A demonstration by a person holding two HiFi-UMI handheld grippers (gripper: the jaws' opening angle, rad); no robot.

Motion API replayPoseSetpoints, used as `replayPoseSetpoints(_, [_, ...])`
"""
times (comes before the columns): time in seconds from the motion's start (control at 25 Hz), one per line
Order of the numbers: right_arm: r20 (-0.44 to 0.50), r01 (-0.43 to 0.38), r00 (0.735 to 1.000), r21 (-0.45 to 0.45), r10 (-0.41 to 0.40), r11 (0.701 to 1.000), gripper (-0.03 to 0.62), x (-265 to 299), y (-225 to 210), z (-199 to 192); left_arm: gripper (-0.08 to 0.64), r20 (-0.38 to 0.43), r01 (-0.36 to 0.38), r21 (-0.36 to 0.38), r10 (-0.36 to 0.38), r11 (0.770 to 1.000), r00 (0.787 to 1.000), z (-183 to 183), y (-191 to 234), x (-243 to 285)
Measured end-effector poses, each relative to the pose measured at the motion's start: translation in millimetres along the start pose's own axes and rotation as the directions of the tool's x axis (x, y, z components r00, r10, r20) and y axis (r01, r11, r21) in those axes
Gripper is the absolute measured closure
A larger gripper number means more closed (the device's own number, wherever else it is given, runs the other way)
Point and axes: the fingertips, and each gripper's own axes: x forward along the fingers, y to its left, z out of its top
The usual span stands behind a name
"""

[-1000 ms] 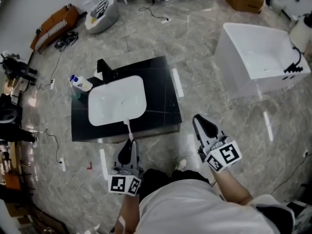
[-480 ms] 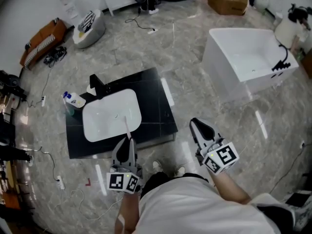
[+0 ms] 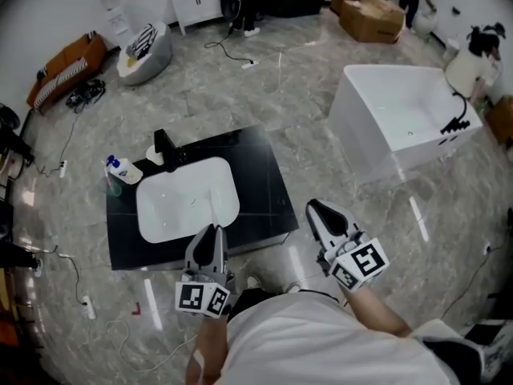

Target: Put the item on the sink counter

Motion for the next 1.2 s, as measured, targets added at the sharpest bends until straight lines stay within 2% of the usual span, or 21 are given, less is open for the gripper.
replayPoseSetpoints(0.08, [0.001,0.012,1.000,0.001,-0.012,1.000,0.543,3.1,0.8,0.5,0.517,0.010,0.006,-0.042,-0.005,0.999,1.000,0.4,6.3,0.5])
replayPoseSetpoints(0.36, [-0.009,0.035,0.999,-0.020,-0.036,0.999,0.543,11.4,6.0,2.4,0.517,0.005,0.036,-0.032,-0.036,0.999,0.999,-3.6,22.5,16.6])
replayPoseSetpoints(0.64, [-0.023,0.099,0.995,-0.027,-0.099,0.995,0.543,1.0,-1.4,-0.4,0.517,-0.067,0.052,-0.044,-0.055,0.998,0.996,-22.2,38.6,42.2])
replayPoseSetpoints(0.92, [-0.014,0.162,0.987,-0.032,-0.163,0.986,0.543,-12.1,-12.4,2.9,0.517,-0.127,0.087,-0.119,-0.102,0.989,0.987,-44.3,40.1,77.5])
replayPoseSetpoints(1.2, [-0.017,0.197,0.980,-0.024,-0.197,0.980,0.543,-20.5,-15.7,2.0,0.517,-0.182,0.113,-0.165,-0.143,0.980,0.973,-62.7,38.1,98.9])
